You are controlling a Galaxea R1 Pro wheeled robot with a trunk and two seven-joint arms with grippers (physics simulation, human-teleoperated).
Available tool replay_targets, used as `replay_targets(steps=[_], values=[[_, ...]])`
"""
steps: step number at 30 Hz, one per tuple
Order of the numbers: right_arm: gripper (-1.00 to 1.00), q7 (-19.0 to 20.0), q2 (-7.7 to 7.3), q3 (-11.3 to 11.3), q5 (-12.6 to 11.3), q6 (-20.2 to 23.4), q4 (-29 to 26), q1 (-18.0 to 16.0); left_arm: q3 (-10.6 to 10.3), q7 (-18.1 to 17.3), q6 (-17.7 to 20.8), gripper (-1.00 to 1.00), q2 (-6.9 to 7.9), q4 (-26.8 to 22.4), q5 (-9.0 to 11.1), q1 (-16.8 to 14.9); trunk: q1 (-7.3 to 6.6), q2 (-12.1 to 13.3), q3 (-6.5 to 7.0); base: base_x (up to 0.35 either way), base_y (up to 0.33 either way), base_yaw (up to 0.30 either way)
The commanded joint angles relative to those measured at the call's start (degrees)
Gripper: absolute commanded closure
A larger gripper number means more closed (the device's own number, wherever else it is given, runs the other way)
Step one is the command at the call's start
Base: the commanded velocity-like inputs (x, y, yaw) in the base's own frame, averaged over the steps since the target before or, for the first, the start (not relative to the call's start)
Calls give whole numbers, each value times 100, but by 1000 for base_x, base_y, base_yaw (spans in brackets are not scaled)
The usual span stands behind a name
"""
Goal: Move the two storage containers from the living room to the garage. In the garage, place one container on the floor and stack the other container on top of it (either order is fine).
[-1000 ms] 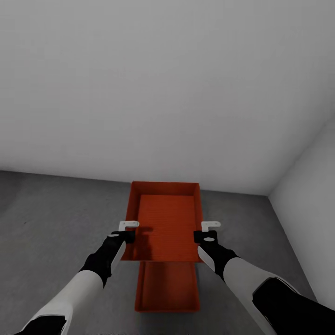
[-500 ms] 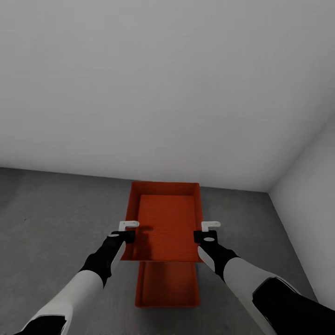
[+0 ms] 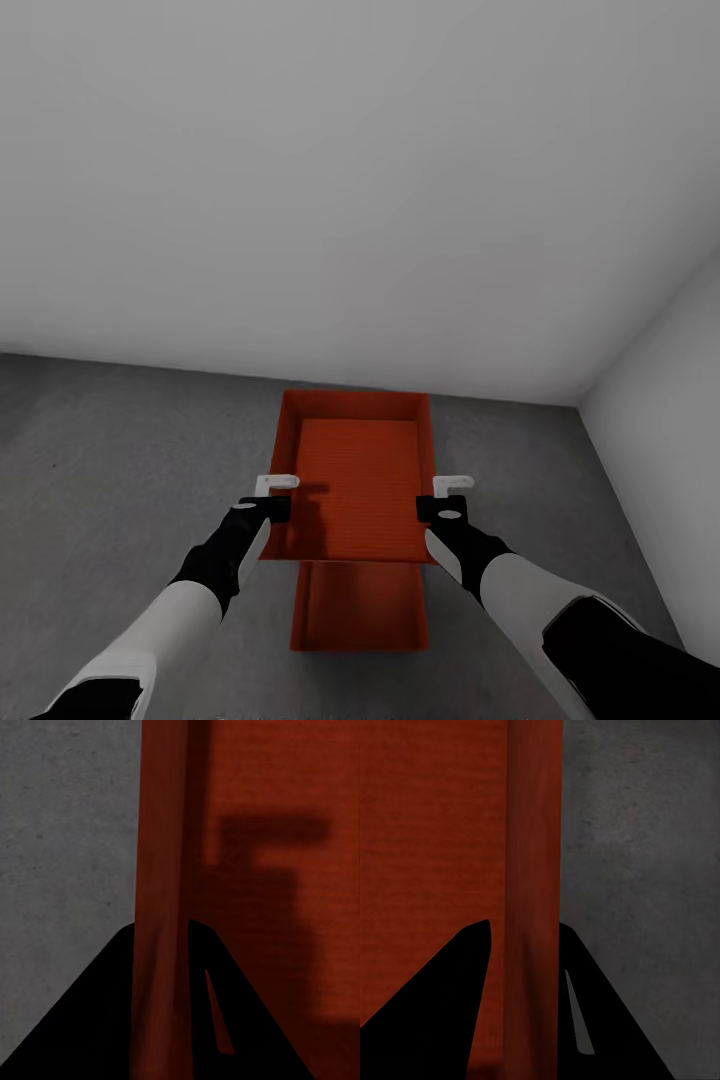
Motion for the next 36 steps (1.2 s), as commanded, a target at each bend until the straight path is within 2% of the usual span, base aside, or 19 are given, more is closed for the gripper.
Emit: replay_targets(steps=[1, 36], values=[[100, -5, 34, -104, 95, -96, -19, -4, 94, -14, 36, 100, -222, -2, -18, 0, 0, -4, -14, 0, 0, 0], [100, -6, 34, -104, 102, -102, -19, -4, 94, -14, 21, 100, -221, -1, -18, 0, 0, -4, -333, 0, 0, 0]])
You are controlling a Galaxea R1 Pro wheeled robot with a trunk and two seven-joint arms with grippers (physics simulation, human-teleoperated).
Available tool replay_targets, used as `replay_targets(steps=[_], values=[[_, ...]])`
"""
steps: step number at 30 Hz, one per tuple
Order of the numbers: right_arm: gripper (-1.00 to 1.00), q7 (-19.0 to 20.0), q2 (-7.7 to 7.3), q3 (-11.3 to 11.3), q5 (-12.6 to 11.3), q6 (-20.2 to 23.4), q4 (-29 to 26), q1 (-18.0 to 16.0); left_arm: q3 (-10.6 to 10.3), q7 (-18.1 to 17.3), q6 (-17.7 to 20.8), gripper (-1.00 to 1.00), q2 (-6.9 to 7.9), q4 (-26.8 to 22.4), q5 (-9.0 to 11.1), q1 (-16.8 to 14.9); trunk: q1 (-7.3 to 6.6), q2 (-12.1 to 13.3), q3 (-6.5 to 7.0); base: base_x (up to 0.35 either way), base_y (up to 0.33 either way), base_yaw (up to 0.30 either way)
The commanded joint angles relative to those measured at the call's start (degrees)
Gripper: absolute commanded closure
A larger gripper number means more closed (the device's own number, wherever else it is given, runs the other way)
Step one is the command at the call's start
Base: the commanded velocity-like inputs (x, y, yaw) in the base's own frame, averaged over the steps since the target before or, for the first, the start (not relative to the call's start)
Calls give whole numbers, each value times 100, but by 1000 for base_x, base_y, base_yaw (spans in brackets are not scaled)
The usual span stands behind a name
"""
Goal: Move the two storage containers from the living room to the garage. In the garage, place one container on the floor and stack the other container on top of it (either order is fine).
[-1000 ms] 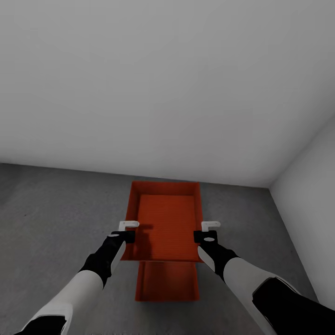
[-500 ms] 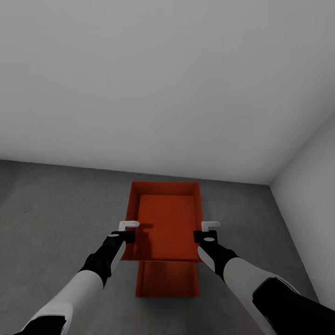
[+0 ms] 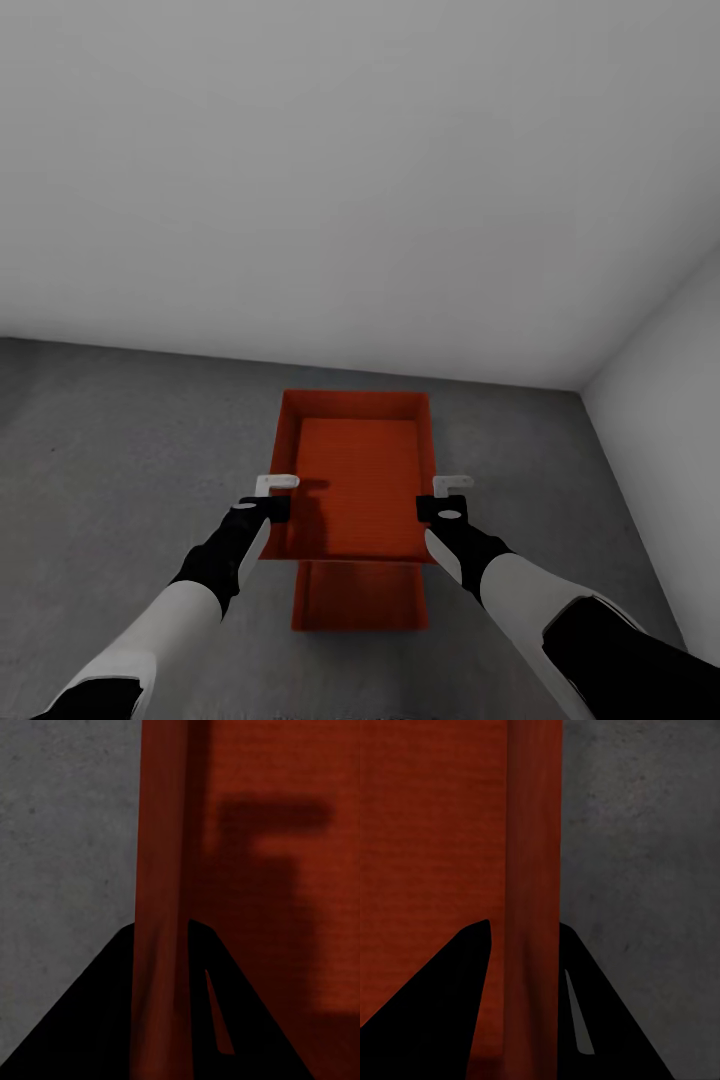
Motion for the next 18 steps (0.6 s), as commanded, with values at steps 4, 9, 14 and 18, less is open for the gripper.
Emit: replay_targets(steps=[4, 9, 14, 18], values=[[100, -4, 35, -101, 95, -91, -19, -4, 94, -14, 33, 100, -220, 2, -17, 0, 0, -4, -41, 0, 0, 0], [100, -5, 35, -101, 95, -91, -19, -4, 95, -14, 33, 100, -220, 1, -22, 0, 0, -4, -86, 0, 0, 0], [100, -4, 35, -101, 95, -91, -19, -4, 95, -14, 33, 100, -221, 3, -25, 0, 0, -4, -132, 0, 0, 0], [100, -6, 35, -101, 95, -90, -19, -4, 94, -12, 33, 100, -220, 0, -25, 0, 0, -4, -169, 0, 0, 0]])
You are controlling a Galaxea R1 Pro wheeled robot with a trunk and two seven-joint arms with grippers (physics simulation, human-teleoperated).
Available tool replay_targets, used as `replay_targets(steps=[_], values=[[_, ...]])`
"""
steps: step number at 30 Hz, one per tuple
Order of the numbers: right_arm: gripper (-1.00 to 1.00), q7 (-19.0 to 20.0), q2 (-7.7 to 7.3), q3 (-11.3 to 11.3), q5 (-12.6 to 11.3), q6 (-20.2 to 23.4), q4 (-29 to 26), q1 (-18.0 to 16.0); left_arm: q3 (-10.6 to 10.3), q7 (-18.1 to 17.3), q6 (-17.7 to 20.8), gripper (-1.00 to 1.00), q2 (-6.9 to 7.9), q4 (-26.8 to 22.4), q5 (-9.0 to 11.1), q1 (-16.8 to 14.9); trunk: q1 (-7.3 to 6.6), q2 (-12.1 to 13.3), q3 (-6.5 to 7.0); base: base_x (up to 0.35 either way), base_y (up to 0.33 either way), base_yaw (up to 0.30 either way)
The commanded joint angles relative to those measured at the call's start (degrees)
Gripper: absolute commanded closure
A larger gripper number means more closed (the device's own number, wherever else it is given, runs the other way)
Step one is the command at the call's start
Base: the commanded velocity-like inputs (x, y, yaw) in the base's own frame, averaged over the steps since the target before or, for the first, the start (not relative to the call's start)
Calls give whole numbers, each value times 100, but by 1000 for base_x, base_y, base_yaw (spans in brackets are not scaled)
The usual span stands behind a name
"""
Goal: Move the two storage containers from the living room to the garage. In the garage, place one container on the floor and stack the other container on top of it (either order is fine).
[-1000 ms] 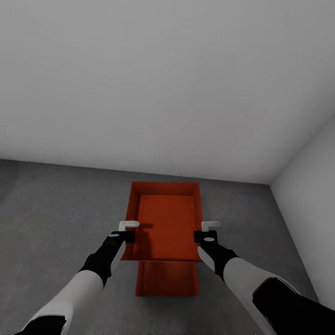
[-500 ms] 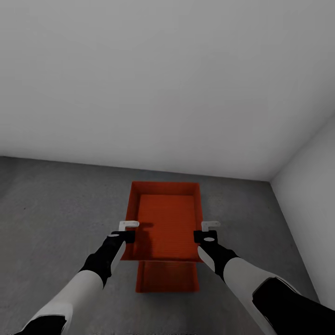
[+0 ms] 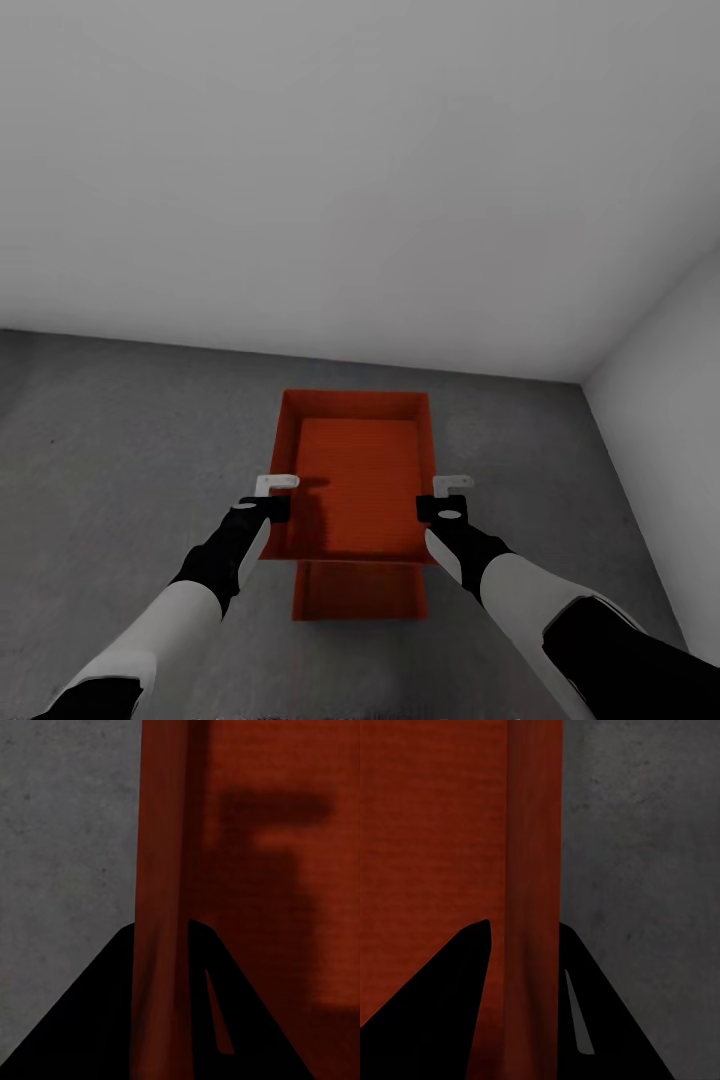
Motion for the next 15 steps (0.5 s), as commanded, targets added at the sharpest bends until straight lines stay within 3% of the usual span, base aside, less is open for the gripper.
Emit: replay_targets(steps=[1, 15], values=[[100, -6, 37, -103, 95, -89, -19, -4, 95, -14, 36, 100, -219, 1, -29, 0, 0, -4, -13, 0, 0, 0], [100, -5, 43, -103, 95, -90, -19, -4, 95, -15, 36, 100, -221, 4, -29, 0, 0, -4, -141, 0, 0, 0]])
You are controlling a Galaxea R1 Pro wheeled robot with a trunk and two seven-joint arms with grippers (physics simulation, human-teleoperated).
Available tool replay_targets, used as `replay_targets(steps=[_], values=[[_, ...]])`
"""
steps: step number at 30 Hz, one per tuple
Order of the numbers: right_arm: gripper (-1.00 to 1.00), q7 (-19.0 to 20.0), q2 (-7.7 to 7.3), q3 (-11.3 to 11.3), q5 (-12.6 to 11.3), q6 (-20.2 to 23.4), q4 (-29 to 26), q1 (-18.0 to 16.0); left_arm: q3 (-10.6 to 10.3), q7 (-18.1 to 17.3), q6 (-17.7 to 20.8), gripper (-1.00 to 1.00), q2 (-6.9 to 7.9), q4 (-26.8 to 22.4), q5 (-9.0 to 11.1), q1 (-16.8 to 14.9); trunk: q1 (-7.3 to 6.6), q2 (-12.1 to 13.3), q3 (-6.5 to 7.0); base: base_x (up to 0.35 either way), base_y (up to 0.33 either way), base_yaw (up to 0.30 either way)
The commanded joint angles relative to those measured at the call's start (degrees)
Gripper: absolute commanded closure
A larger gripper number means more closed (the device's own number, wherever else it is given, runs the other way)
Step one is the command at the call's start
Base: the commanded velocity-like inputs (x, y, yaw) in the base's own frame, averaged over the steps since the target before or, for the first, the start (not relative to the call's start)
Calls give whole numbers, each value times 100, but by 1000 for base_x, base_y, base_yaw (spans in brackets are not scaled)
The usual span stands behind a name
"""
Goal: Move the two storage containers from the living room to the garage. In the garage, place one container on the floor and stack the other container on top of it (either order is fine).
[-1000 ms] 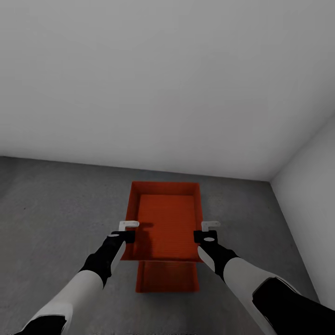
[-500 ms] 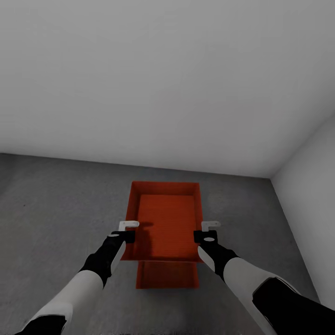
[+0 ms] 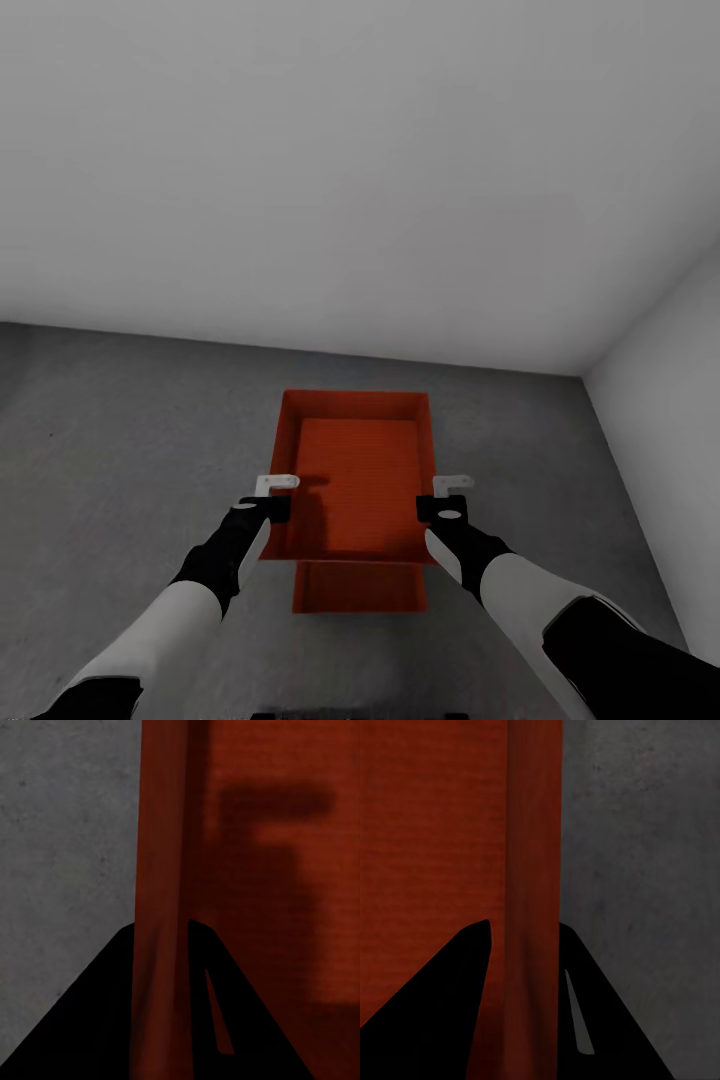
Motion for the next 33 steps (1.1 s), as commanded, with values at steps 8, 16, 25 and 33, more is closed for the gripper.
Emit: replay_targets(steps=[8, 16, 25, 33], values=[[100, -6, 45, -101, 95, -95, -20, -4, 95, -13, 35, 100, -222, -1, -31, 0, 0, -4, -77, 0, 0, 0], [100, -4, 45, -103, 95, -95, -20, -4, 93, -13, 35, 100, -224, -1, -31, 0, 0, -4, -150, 0, 0, 0], [100, -6, 42, -103, 95, -95, -20, -4, 93, -13, 35, 100, -220, -1, -31, 0, 0, -4, -232, 0, 0, 0], [100, -5, 45, -103, 95, -94, -20, -4, 93, -13, 35, 100, -221, -1, -31, 0, 0, -4, -305, 0, 0, 0]])
